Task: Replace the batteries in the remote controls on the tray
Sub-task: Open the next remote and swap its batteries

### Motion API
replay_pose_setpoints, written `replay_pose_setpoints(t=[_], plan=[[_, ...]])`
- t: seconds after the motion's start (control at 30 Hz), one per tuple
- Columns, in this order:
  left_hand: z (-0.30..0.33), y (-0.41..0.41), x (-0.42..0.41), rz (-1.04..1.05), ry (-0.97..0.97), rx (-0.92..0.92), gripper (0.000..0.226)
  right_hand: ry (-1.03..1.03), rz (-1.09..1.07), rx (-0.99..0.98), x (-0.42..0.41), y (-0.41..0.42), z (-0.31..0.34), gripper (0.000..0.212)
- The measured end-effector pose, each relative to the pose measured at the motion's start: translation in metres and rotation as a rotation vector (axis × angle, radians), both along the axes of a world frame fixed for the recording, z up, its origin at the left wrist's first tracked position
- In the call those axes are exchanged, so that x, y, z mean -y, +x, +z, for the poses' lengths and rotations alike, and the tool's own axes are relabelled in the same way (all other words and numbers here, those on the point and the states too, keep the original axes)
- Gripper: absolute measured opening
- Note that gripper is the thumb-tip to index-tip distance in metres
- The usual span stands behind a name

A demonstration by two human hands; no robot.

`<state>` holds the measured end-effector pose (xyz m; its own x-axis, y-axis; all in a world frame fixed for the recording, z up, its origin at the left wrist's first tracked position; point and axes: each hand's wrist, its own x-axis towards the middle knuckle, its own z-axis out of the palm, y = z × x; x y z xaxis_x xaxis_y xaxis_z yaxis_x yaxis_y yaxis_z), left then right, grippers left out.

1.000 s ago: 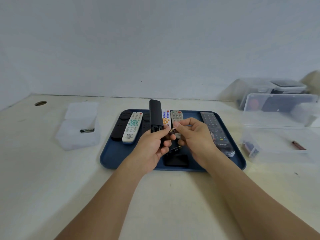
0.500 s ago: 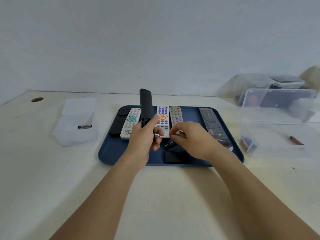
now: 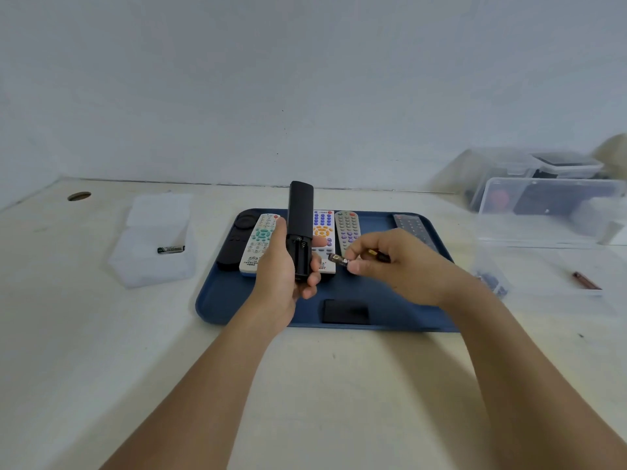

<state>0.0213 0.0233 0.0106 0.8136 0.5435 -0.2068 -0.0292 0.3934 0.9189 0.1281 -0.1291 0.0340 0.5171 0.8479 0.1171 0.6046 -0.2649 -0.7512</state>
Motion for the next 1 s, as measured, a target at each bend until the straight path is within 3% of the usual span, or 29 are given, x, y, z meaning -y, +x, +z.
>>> replay_pose_setpoints(t=[0.2, 0.33, 0.43, 0.7, 1.0], plan=[[0.002, -0.001, 0.006, -0.144, -0.033, 0.079, 0.071, 0.091, 0.067, -0.36, -0.003, -0.008, 0.0, 0.015], [0.003, -0.002, 0.007, -0.173, -0.035, 0.103, 0.072, 0.166, -0.025, -0.432, -0.003, -0.002, -0.004, 0.015], [0.002, -0.003, 0.007, -0.198, -0.043, 0.112, 0.068, 0.227, -0.099, -0.396, -0.003, -0.006, -0.001, 0.016], [-0.001, -0.002, 0.009, -0.216, -0.048, 0.099, 0.045, 0.372, -0.185, -0.048, -0.015, -0.015, -0.004, 0.006], [0.001, -0.003, 0.014, -0.203, -0.025, 0.041, 0.044, 0.566, -0.284, -0.169, -0.026, -0.027, -0.008, 0.007]])
